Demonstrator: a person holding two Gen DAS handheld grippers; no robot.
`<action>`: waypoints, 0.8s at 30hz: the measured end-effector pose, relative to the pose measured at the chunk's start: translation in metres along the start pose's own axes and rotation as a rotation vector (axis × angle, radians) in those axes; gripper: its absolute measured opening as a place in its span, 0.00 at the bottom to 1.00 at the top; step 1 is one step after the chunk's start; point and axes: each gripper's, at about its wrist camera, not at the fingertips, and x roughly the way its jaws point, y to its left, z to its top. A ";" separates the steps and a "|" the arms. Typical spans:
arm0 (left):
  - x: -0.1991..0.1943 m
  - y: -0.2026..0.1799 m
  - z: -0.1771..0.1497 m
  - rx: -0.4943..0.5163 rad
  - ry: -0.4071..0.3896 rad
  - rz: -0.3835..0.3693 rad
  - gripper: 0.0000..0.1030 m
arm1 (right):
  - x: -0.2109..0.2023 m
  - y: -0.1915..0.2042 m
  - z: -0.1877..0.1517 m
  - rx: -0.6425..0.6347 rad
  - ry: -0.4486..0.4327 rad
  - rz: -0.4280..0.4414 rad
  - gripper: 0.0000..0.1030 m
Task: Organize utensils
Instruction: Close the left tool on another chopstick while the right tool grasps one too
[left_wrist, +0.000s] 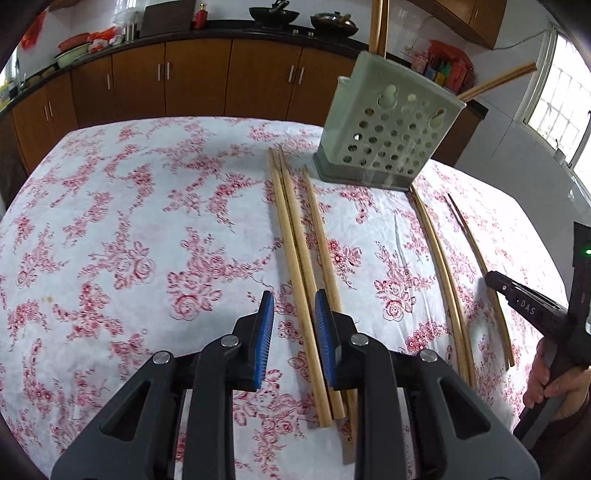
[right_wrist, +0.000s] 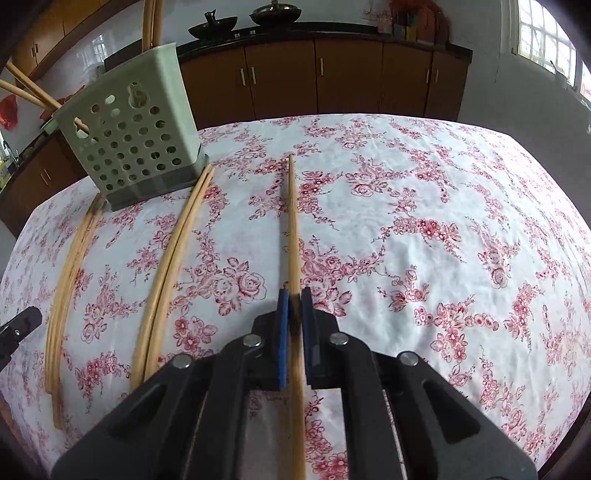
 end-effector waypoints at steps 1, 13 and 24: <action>0.003 -0.001 0.000 0.002 0.007 0.007 0.23 | 0.000 -0.001 0.000 0.000 0.001 0.003 0.08; 0.015 -0.004 0.002 0.034 -0.001 0.130 0.08 | 0.000 0.004 -0.002 -0.016 -0.004 0.001 0.08; 0.011 0.055 0.018 -0.065 -0.021 0.207 0.08 | 0.013 0.008 0.015 -0.039 -0.021 0.021 0.08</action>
